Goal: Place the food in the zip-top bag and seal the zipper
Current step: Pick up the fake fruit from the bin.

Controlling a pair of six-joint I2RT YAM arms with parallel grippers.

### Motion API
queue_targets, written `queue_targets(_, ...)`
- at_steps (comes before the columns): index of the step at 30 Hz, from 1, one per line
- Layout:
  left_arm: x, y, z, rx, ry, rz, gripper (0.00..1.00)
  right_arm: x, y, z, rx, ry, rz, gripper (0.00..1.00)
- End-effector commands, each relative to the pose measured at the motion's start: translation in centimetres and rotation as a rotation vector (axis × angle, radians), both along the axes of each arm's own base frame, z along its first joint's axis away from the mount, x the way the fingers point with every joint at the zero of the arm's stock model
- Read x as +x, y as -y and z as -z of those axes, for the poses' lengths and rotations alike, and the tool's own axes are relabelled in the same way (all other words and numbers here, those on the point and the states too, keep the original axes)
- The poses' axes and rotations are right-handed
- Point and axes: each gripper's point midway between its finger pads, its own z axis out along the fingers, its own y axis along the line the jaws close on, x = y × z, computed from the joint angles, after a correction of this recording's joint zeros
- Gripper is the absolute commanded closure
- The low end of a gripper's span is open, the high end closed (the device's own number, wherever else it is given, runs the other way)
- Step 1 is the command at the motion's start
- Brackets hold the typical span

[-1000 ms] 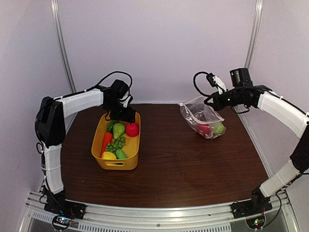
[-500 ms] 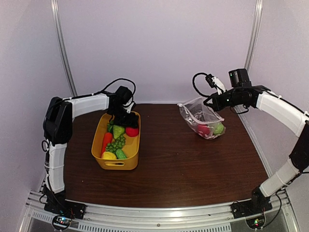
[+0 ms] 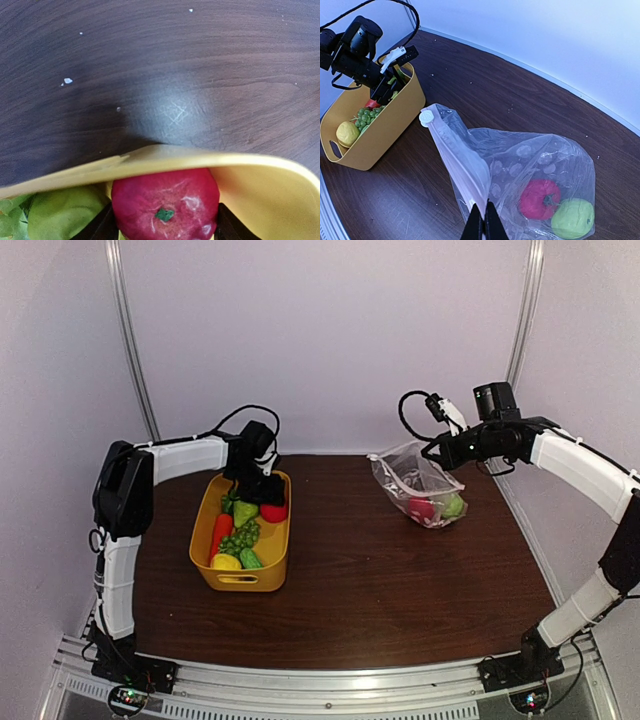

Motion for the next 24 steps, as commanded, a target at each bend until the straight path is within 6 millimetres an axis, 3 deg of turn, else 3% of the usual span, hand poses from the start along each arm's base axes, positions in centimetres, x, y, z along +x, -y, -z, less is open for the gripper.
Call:
queue_targets(1, 0.6, 0.7, -1.7, -0.040, 0.039, 0.005, 0.48, 0.2, 0.2, 0.4, -0.008, 0.004, 0.008, 1.00)
queue_targets(5, 0.4, 0.1, -5.4, -0.042, 0.102, 0.002, 0.52, 0.2, 0.2, 0.3, -0.011, 0.007, 0.008, 1.00)
queue_targets(14, -1.6, -1.6, -15.9, -0.104, 0.266, -0.012, 0.53, 0.2, 0.1, 0.0, -0.003, 0.006, 0.003, 1.00)
queue_targets(16, -2.6, -0.3, -18.1, -0.201, 0.286, 0.033, 0.53, 0.1, 0.0, -0.2, 0.001, 0.004, 0.000, 1.00)
queue_targets(21, -6.7, 7.2, -25.6, -0.684, 0.385, 0.283, 0.55, 0.5, -0.4, -0.4, 0.013, -0.004, -0.006, 1.00)
queue_targets(24, -9.3, 11.4, -28.0, -0.812, 0.397, 0.399, 0.56, 0.7, -1.0, -0.5, 0.027, -0.020, -0.019, 1.00)
